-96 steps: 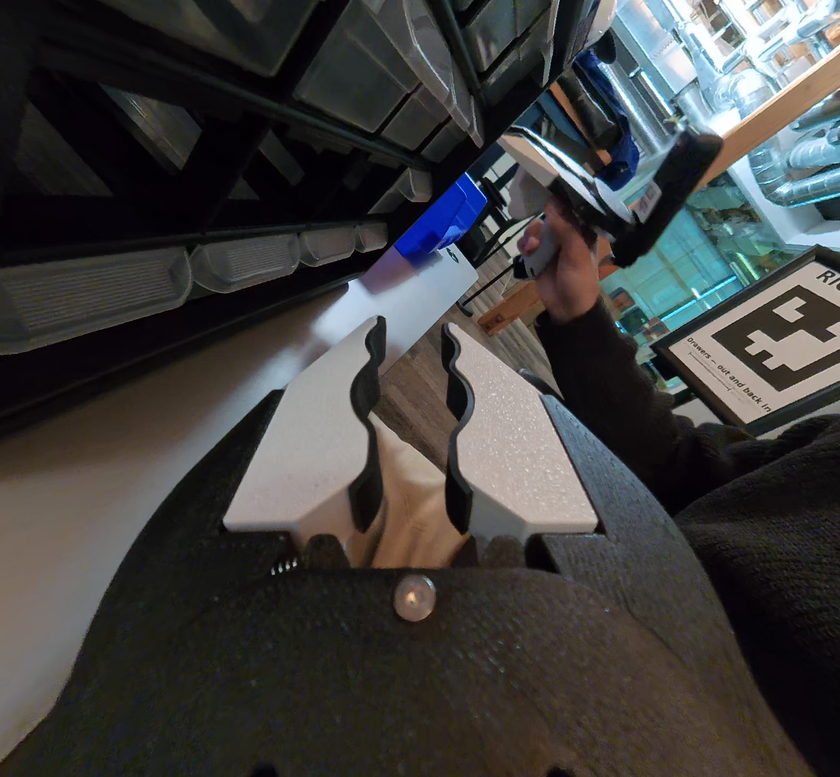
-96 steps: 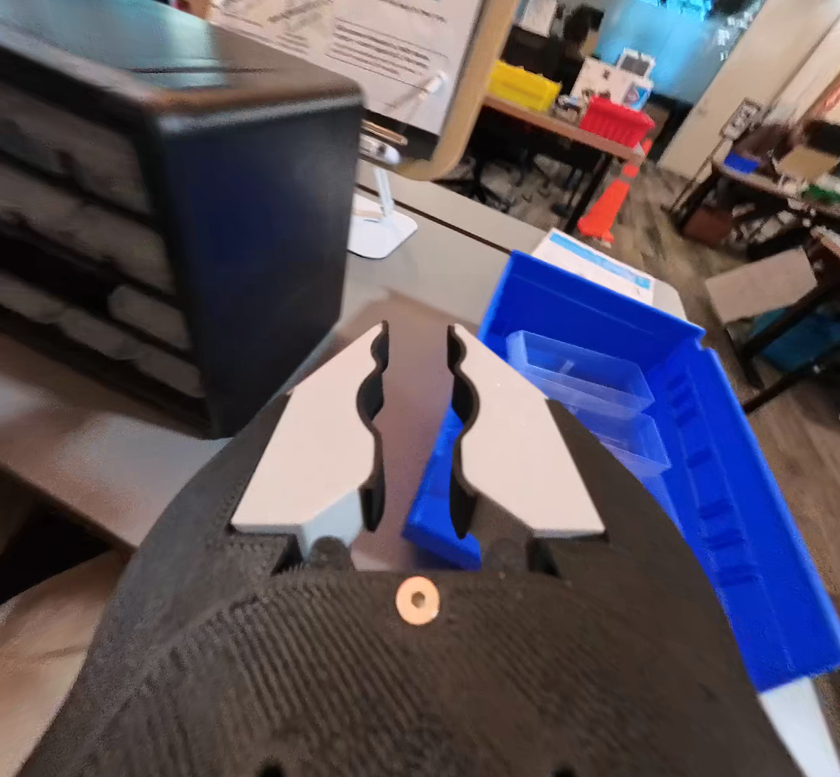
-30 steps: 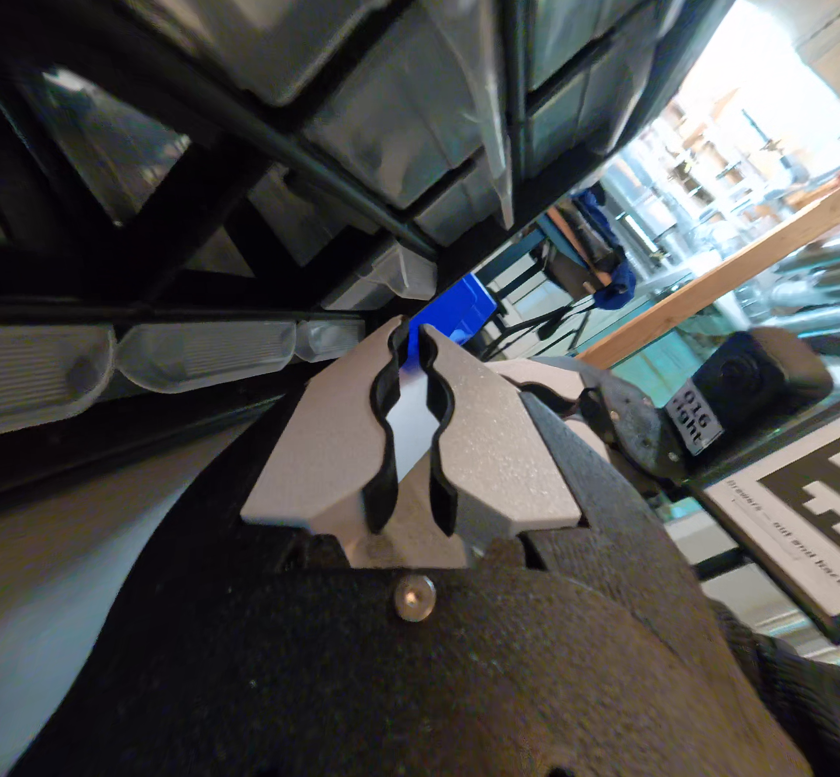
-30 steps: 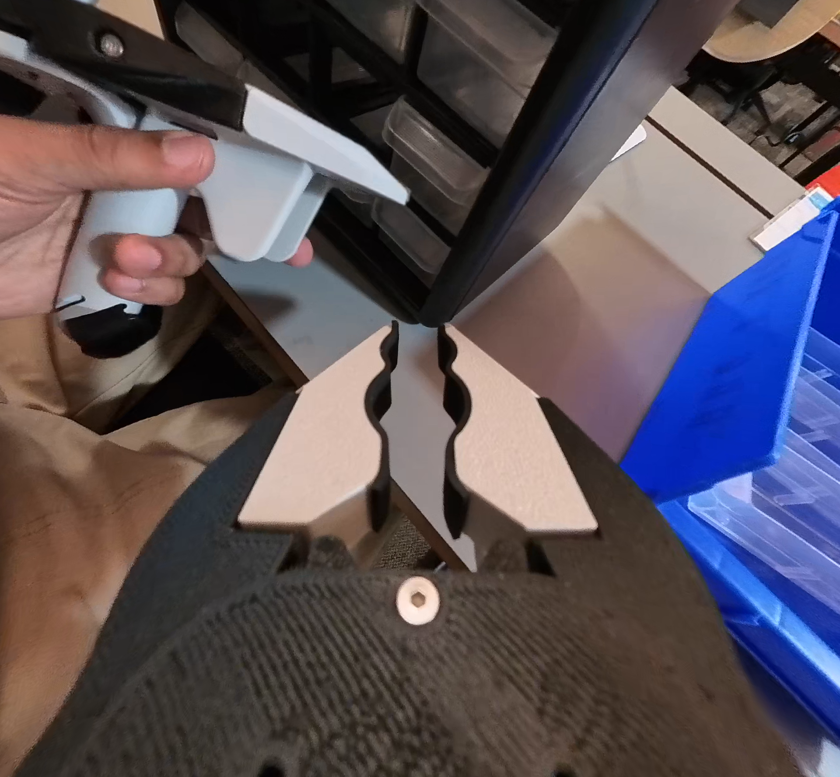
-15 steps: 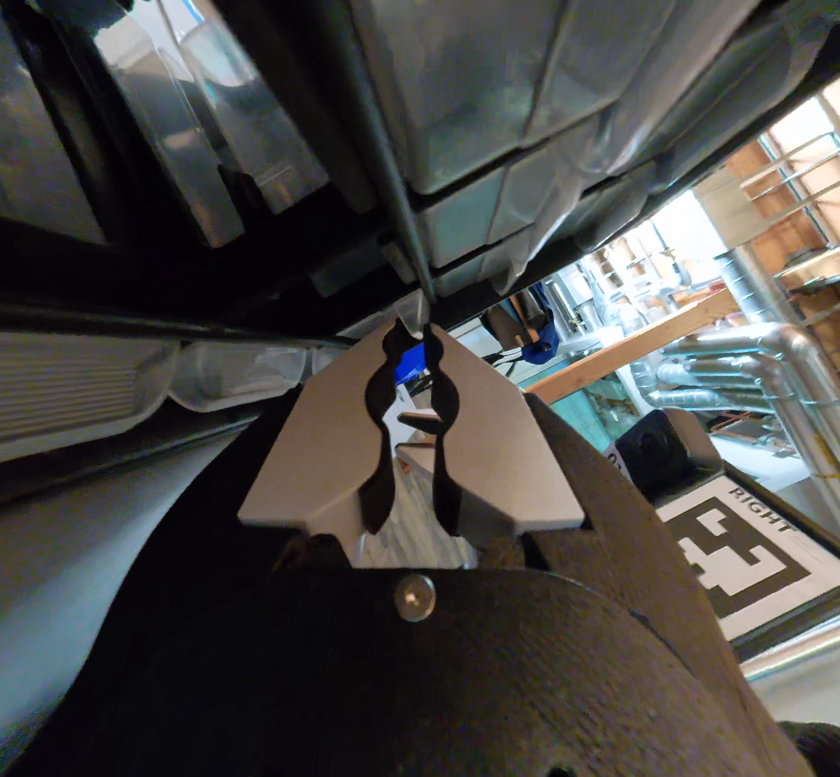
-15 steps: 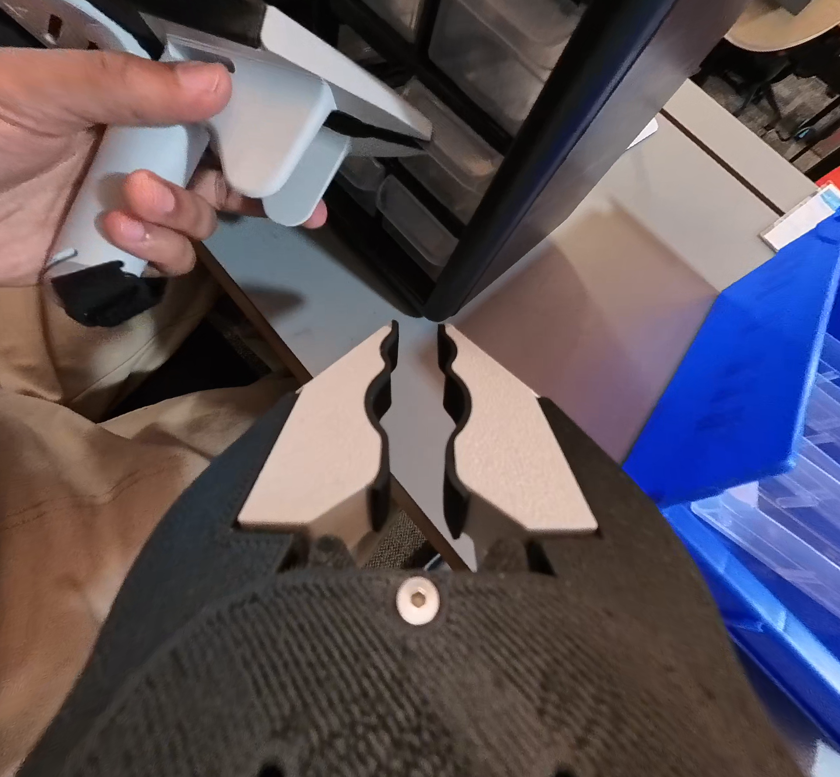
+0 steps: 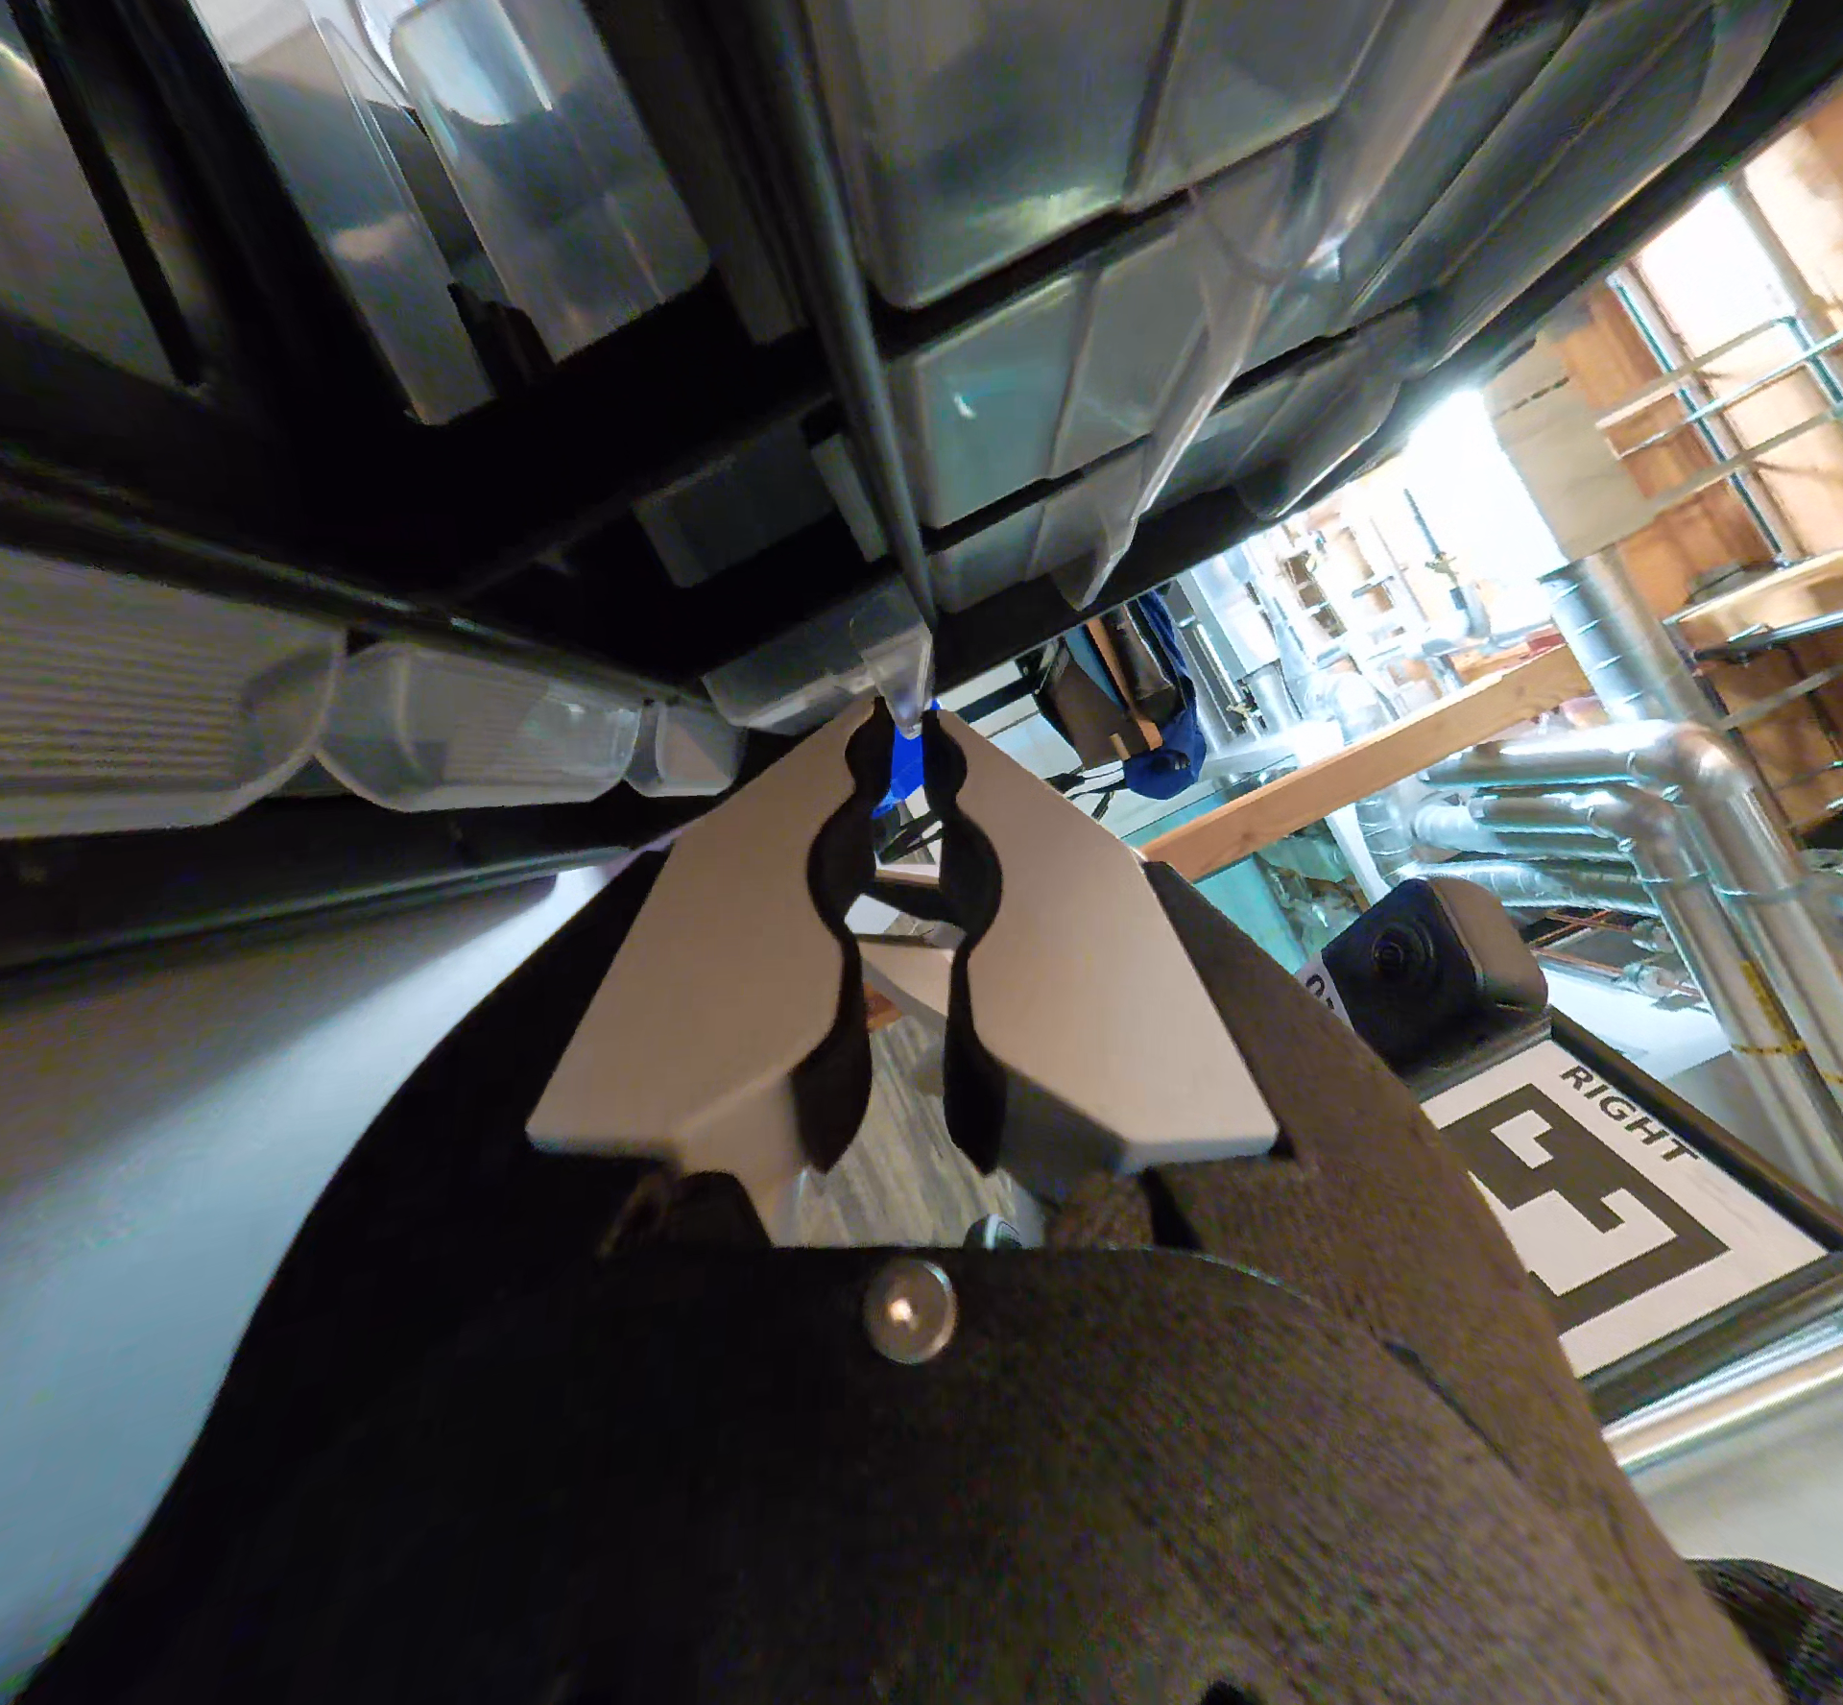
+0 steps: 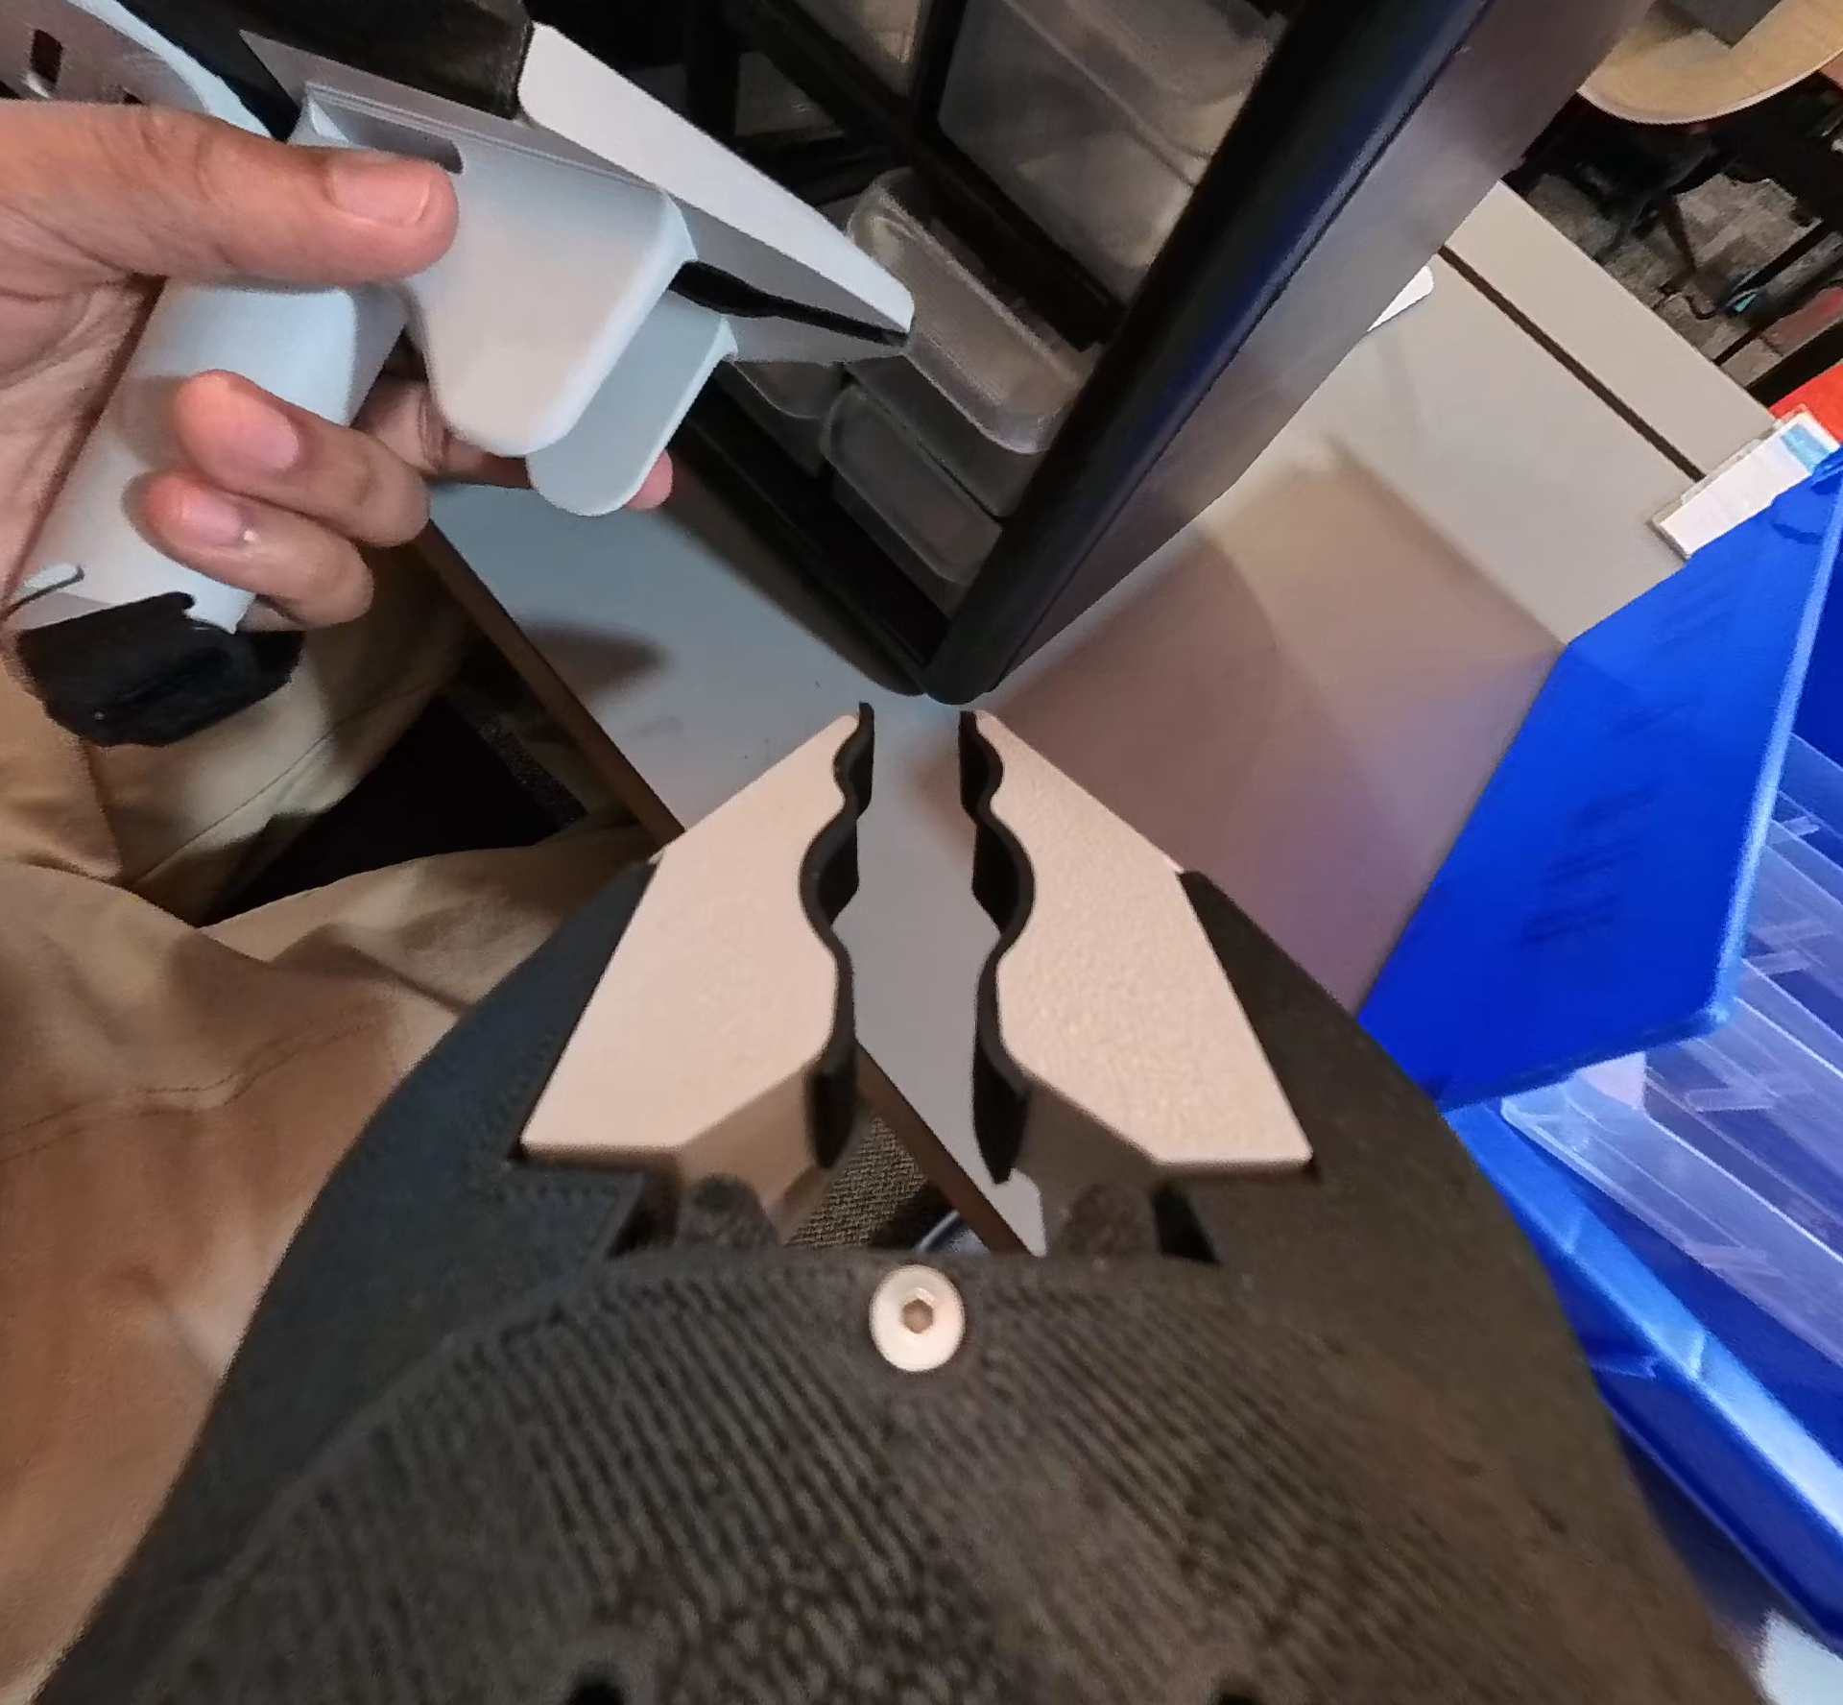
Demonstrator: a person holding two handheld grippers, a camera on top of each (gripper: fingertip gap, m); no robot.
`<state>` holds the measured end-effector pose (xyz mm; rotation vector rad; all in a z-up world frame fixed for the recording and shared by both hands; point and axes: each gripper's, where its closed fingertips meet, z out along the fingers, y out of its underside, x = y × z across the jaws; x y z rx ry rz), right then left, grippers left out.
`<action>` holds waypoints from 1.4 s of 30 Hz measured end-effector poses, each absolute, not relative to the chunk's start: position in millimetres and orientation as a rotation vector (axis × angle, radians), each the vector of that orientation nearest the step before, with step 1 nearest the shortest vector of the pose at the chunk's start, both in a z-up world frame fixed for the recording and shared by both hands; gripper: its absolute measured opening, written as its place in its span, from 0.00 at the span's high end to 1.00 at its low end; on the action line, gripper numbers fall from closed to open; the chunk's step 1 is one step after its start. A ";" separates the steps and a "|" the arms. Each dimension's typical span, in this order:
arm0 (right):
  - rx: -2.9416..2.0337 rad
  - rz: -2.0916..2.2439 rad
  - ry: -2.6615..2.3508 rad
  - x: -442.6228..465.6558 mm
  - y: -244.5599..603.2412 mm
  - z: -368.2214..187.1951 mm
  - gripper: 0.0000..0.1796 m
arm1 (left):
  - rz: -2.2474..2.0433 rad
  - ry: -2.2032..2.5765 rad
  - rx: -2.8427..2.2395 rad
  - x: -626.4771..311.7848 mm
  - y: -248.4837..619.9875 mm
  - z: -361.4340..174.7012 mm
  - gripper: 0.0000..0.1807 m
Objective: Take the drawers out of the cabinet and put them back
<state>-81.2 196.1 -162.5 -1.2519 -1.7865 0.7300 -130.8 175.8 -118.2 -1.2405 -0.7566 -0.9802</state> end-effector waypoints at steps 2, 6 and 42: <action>-1.246 0.724 -1.784 -81.4 196.2 -161.9 0.91 | -0.986 -0.756 -1.244 -129.2 174.8 -118.3 0.99; -1.220 0.714 -1.770 -81.8 195.9 -157.6 0.91 | -1.007 -0.750 -1.250 -123.6 170.5 -118.8 0.99; -0.714 0.565 -1.704 -92.8 153.3 -120.2 0.73 | -1.079 -0.705 -1.332 -99.4 143.8 -122.3 0.85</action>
